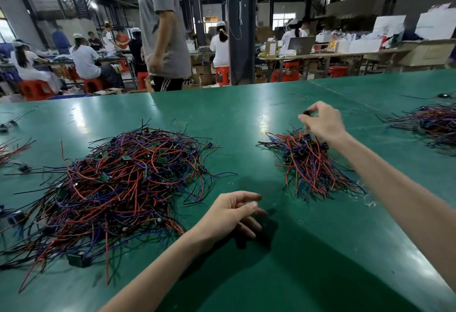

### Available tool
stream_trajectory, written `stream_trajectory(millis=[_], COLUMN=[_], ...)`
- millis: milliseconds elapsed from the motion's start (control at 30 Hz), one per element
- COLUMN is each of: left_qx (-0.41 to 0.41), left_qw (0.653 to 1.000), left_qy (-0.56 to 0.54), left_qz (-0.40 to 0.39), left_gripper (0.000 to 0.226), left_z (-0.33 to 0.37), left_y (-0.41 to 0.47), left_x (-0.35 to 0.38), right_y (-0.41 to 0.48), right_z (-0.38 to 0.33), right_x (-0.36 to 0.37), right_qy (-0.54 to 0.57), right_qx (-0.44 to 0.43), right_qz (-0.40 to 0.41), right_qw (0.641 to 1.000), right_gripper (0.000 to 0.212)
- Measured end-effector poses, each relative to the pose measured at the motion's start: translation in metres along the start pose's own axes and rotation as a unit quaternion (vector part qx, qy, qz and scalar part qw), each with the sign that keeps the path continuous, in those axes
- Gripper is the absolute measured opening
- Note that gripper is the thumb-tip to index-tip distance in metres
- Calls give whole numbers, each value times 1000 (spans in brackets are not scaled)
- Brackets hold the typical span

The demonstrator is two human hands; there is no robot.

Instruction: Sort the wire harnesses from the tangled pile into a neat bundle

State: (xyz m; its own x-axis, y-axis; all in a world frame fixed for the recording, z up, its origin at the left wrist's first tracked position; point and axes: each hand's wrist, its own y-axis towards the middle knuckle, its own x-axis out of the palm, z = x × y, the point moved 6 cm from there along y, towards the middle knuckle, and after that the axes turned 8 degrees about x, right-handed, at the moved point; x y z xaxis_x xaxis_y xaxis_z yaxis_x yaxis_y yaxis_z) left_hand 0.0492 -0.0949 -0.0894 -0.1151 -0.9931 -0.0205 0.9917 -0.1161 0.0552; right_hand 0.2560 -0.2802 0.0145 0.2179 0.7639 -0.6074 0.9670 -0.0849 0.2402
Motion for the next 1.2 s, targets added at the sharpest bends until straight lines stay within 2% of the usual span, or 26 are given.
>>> stream_trajectory(millis=[67,133,300,433,500,567,633,767,867,933,1000,1100,1167,1200], left_qx=[-8,-14,-20,-18,-16,-8,19,95,135,153,146,117,125,131], left_qw=[1000,1000,1000,1000,1000,1000,1000,991,978,969,970,956,945,946], left_qy=[5,4,1,5,4,5,20,73,99,105,27,-186,-218,-185], left_qz=[0,-2,-5,-4,-4,-1,10,65,123,166,194,194,207,232], left_gripper=[17,16,17,18,18,18,19,21,22,21,22,22,23,23], left_z=[-1,-2,-2,-4,-4,-3,0,17,28,38,44,50,56,58], left_y=[0,-1,-2,0,-1,-1,0,1,-1,-3,-3,-2,-2,-5], left_x=[0,0,0,-1,-1,-1,-2,-11,-24,-34,-45,-60,-76,-86], right_y=[5,3,-8,-18,-20,-20,-19,-22,-36,-56,-76,-98,-111,-116], right_z=[11,23,30,21,21,29,39,40,33,25,15,-2,-12,-15], right_x=[7,16,24,30,43,56,62,66,65,67,73,80,80,83], right_qy=[-134,-215,-259,-291,-348,-384,-382,-402,-365,-310,-262,-235,-205,-193], right_qx=[5,18,5,-77,-133,-141,-108,-86,-111,-164,-223,-293,-317,-318], right_qz=[-10,-15,42,93,57,-8,-57,-84,-22,41,66,70,52,34], right_qw=[991,976,965,949,926,912,916,908,924,936,937,924,925,928], right_gripper=[34,37,39,42,41,41,45,50,50,45,37,21,6,7])
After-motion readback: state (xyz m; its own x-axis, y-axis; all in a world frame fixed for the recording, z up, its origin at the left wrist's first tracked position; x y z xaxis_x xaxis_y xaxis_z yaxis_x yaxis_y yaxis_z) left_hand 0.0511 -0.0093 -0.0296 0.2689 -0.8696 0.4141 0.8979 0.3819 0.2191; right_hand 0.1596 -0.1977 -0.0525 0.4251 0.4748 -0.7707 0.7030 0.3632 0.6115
